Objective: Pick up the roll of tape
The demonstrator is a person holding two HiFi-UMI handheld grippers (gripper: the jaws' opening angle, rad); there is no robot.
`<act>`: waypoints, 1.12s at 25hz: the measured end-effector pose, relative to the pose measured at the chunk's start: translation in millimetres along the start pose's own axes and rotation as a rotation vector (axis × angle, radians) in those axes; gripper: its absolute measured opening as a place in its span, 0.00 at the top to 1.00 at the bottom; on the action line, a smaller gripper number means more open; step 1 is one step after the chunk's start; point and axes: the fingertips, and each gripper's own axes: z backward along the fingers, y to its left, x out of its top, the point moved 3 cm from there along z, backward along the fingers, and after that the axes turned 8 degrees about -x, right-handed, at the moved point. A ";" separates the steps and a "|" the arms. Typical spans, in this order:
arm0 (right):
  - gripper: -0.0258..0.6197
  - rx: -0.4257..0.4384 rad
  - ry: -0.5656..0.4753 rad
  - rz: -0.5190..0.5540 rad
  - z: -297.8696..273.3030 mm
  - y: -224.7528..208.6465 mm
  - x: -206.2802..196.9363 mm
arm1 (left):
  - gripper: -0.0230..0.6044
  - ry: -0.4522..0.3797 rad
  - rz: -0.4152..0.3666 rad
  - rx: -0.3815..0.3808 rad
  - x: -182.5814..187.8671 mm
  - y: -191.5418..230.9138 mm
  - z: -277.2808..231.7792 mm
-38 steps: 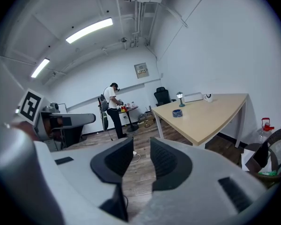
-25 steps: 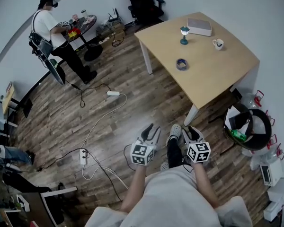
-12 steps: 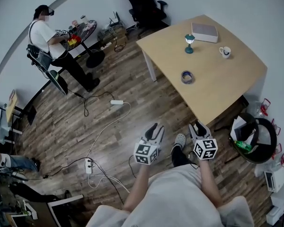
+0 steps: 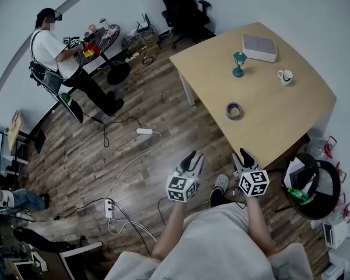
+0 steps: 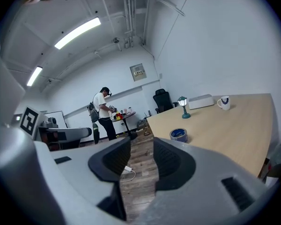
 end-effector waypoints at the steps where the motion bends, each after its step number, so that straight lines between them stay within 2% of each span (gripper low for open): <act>1: 0.72 0.001 0.003 -0.010 -5.7 -3.8 1.7 | 0.77 0.003 -0.004 -0.009 2.3 -0.4 -8.4; 5: 0.70 -0.005 0.007 -0.044 -29.3 -16.2 6.5 | 0.77 0.035 -0.022 -0.044 5.5 3.9 -35.1; 13: 0.70 -0.030 -0.002 -0.059 -70.9 -45.3 17.1 | 0.77 0.081 -0.030 -0.042 -1.1 31.8 -66.5; 18: 0.70 0.000 0.001 -0.093 -92.8 -63.3 29.5 | 0.77 0.081 -0.064 -0.059 14.4 48.5 -96.9; 23: 0.70 0.018 -0.001 -0.127 -101.0 -83.3 42.6 | 0.77 0.083 -0.101 -0.120 34.8 43.6 -136.5; 28: 0.71 -0.002 -0.015 -0.175 -102.2 -105.5 44.2 | 0.77 0.100 -0.104 -0.145 34.1 42.2 -160.4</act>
